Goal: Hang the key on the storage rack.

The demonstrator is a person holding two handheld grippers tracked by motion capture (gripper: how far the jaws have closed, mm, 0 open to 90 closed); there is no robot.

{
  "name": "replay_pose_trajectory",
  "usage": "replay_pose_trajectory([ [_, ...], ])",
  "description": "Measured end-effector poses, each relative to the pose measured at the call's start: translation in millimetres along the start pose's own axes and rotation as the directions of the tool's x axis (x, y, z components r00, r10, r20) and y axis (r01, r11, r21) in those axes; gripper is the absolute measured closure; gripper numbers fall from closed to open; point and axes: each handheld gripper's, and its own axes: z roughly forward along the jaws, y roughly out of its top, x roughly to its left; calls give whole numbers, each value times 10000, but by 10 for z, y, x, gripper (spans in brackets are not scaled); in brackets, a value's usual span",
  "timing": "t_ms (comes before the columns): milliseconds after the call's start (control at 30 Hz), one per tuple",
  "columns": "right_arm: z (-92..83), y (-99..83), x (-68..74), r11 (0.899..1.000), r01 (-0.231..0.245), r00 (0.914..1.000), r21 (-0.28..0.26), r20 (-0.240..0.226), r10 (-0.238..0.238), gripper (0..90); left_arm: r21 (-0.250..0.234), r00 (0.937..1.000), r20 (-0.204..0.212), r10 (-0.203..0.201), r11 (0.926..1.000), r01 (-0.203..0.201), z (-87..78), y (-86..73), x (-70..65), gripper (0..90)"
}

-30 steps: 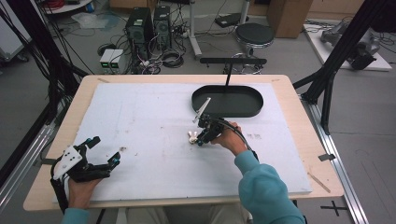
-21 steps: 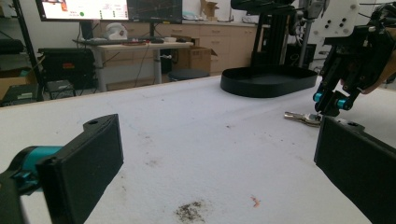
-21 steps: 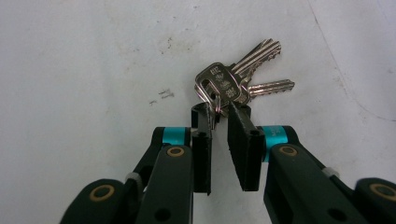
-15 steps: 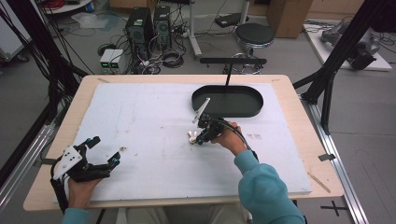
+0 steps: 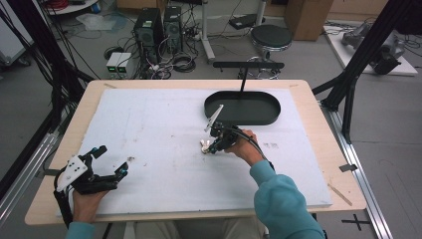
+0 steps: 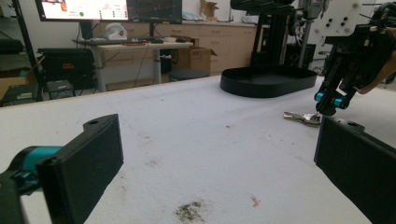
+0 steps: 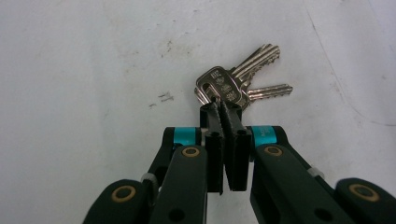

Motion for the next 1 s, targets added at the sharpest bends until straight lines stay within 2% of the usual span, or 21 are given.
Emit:
replay_pose_trajectory([
  [100,-5,-3,-9,9998,-203,9998,-24,56,203,891,1,10000,6,-7,10000,7,0,0,0,17],
  [233,-13,-15,-26,9984,-561,9983,-104,-142,560,898,-6,10000,7,14,10000,-14,1,0,0,17],
  [333,-43,-21,-29,9961,-792,9968,-384,-112,789,900,-13,10000,-4,6,10000,-6,0,-1,0,17],
  [467,-100,-37,-39,9924,-993,9946,-728,-362,969,900,-8,10000,3,-14,10000,14,1,-1,-2,17],
  [633,-186,-57,-41,9873,-1102,9936,-1146,-364,1067,900,-15,10000,-13,19,10000,-19,1,0,-3,17],
  [800,-345,-82,-74,9713,-1248,9921,-2026,-397,1192,900,-10,10000,0,18,10000,-18,1,0,0,17],
  [867,-430,-89,-92,9680,-1292,9916,-2149,-330,1251,900,-1,10000,11,0,10000,0,1,0,-1,17],
  [1000,-608,-112,-144,9513,-1432,9895,-2731,-222,1425,900,4,10000,-9,-2,10000,2,1,0,0,17],
])
